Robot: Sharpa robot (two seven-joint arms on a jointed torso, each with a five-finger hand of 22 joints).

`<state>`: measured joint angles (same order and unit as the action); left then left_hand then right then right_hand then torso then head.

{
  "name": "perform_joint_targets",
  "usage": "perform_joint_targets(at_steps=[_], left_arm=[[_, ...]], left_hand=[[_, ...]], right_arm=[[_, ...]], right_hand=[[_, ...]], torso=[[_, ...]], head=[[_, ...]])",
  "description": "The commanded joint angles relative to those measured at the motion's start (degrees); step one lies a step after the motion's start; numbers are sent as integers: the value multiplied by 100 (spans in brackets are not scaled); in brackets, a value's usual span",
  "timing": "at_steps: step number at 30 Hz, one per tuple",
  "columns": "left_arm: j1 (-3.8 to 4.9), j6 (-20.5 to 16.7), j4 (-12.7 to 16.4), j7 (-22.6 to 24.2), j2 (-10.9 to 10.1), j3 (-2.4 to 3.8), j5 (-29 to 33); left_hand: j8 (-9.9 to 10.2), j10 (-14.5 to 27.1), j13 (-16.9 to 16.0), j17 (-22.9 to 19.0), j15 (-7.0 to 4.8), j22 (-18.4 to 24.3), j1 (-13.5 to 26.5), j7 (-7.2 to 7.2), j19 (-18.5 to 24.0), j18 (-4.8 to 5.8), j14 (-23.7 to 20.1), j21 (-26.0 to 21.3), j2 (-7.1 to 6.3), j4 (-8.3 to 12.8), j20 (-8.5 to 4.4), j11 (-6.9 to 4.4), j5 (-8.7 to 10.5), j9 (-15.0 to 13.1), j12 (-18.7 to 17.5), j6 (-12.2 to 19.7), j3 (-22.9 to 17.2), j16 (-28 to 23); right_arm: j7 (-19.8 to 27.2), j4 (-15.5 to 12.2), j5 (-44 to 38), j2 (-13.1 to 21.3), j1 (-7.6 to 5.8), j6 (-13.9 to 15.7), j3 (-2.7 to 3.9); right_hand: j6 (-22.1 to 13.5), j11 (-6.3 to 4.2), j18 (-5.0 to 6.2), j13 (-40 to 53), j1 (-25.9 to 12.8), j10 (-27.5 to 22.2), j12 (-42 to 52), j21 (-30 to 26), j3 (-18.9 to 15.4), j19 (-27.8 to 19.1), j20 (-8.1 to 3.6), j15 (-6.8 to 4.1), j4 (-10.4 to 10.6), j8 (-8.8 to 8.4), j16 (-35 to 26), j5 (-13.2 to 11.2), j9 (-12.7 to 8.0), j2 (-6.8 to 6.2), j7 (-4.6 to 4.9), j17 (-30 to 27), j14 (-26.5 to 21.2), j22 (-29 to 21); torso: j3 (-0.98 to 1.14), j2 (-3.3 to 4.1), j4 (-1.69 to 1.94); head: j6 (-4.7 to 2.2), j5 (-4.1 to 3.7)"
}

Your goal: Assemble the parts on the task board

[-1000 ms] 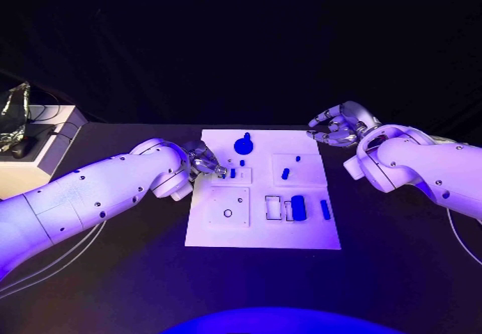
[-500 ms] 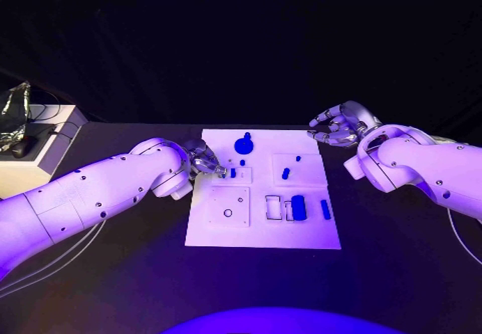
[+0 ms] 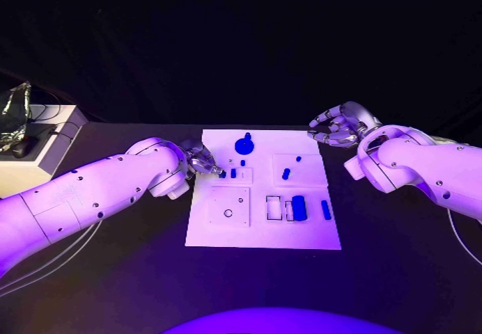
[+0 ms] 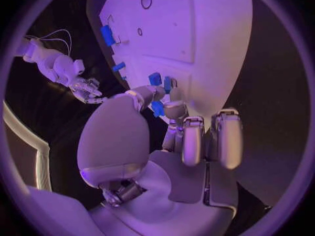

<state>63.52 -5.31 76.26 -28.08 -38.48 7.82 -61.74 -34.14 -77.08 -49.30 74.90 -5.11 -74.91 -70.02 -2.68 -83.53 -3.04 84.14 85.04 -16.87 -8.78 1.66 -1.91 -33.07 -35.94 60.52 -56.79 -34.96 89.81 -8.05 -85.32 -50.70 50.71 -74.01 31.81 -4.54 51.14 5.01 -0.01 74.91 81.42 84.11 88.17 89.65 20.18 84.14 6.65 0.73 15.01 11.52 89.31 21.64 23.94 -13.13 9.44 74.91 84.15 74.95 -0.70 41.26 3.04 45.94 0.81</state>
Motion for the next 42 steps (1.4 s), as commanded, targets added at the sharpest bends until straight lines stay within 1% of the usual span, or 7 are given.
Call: perform_joint_targets(at_steps=[1,21,26,28,34,36,42], left_arm=[[-52,158,-4,-200,-2,-38,-115],[-52,-9,17,-139,-36,-14,-74],[-52,-136,57,14,-83,34,121],[-53,-189,81,83,-105,55,211],[-54,-373,226,354,-238,152,488],[-55,-419,285,442,-299,179,558],[-58,-580,441,763,-469,253,760]], left_hand=[[-42,-15,-6,1510,30,-555,-206,2,-39,70,586,26,196,598,-5,11,13,-46,20,-60,-619,19],[-44,-28,-22,1510,30,-563,-194,1,-44,72,586,30,186,608,-4,11,12,-44,33,-71,-652,19],[-39,-8,49,1510,39,-476,-74,-6,14,50,586,-14,146,567,3,23,74,-47,-23,-39,-639,19],[-34,42,151,1510,43,-416,-24,-8,54,35,586,-46,121,553,7,28,99,-55,-109,13,-583,19],[183,868,1412,1267,130,-3,159,-126,343,-59,505,-296,131,354,75,145,164,60,-1145,355,19,-112],[431,1178,1512,959,257,299,209,-306,561,-126,385,-484,67,240,169,301,199,222,-1290,632,302,-283],[572,1515,1623,618,391,638,136,-454,818,-208,222,-712,48,134,284,439,216,346,-1390,862,637,-473]], right_arm=[[37,-5,-61,1,6,-37,1],[36,-17,-72,12,7,-34,1],[43,-30,-73,17,8,-37,1],[47,-37,-74,18,8,-38,1],[89,-65,-74,27,14,-46,0],[110,-71,-75,32,18,-53,-2],[151,-92,-80,44,36,-71,-8]], right_hand=[[-38,-35,5,1289,-46,360,-39,19,37,578,-45,-37,11,19,-19,33,5,14,9,1242,520,1492],[-38,-35,5,1289,-46,360,-39,19,37,578,-45,-37,11,19,-19,33,5,14,9,1242,520,1492],[-42,-35,5,1295,-59,366,-33,19,54,579,-46,-38,3,28,-18,35,8,7,8,1246,521,1493],[-42,-35,5,1295,-59,366,-33,19,54,579,-46,-38,3,28,-18,35,8,7,8,1246,521,1493],[-42,-35,5,1295,-59,366,-33,19,54,579,-46,-38,3,28,-18,35,8,7,8,1246,521,1493],[-42,-35,5,1295,-59,366,-33,19,54,579,-46,-38,3,28,-18,35,8,7,8,1246,521,1493],[-42,-35,5,1295,-59,366,-33,19,54,579,-46,-38,3,28,-18,35,8,7,8,1246,521,1493]], torso=[[0,1,0],[3,3,-2],[6,-4,-8],[4,-5,-4],[-3,-7,0],[-4,-10,4],[-9,-5,5]], head=[[6,1],[3,1],[-4,6],[-11,2],[-32,-3],[-40,-1],[-68,-4]])
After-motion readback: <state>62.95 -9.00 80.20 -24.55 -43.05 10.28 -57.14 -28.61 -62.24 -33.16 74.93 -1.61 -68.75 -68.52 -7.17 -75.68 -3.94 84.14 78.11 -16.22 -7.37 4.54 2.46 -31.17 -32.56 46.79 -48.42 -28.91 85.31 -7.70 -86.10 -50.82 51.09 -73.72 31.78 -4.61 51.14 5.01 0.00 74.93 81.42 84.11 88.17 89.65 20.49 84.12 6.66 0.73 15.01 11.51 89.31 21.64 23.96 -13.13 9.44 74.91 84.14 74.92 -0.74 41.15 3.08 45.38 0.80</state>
